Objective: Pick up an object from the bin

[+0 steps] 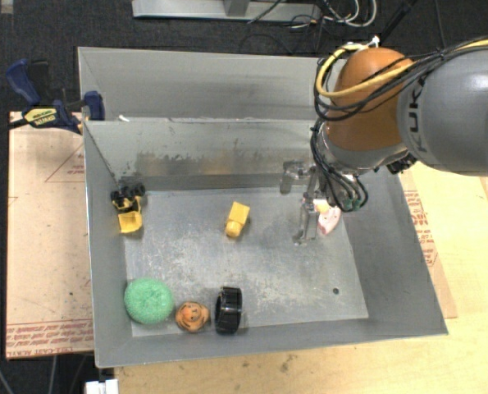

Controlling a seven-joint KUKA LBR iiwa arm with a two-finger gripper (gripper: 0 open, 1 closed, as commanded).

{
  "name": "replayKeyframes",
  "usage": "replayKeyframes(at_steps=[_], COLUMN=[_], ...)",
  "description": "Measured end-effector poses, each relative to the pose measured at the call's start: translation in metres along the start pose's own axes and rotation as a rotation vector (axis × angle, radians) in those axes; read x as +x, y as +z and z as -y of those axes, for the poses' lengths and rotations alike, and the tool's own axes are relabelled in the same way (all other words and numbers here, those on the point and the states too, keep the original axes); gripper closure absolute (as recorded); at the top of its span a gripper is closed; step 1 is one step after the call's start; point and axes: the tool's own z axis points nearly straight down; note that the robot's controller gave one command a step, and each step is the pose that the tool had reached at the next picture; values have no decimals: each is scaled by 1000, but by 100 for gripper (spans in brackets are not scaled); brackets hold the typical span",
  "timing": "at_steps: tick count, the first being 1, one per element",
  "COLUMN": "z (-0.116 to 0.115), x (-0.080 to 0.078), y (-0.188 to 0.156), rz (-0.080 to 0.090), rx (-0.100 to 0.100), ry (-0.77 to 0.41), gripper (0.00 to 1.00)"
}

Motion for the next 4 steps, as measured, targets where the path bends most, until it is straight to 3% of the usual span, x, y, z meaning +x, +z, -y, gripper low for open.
replayKeyframes(at_steps=[1,2,3,4], z=[0,-34,-71,-79], x=[-2,-8,-18,-22], y=[-5,34,43,38], rz=[8,14,8,10], rx=[0,3,1,2], ry=[-1,-281,-418,-600], gripper=[0,0,0,0])
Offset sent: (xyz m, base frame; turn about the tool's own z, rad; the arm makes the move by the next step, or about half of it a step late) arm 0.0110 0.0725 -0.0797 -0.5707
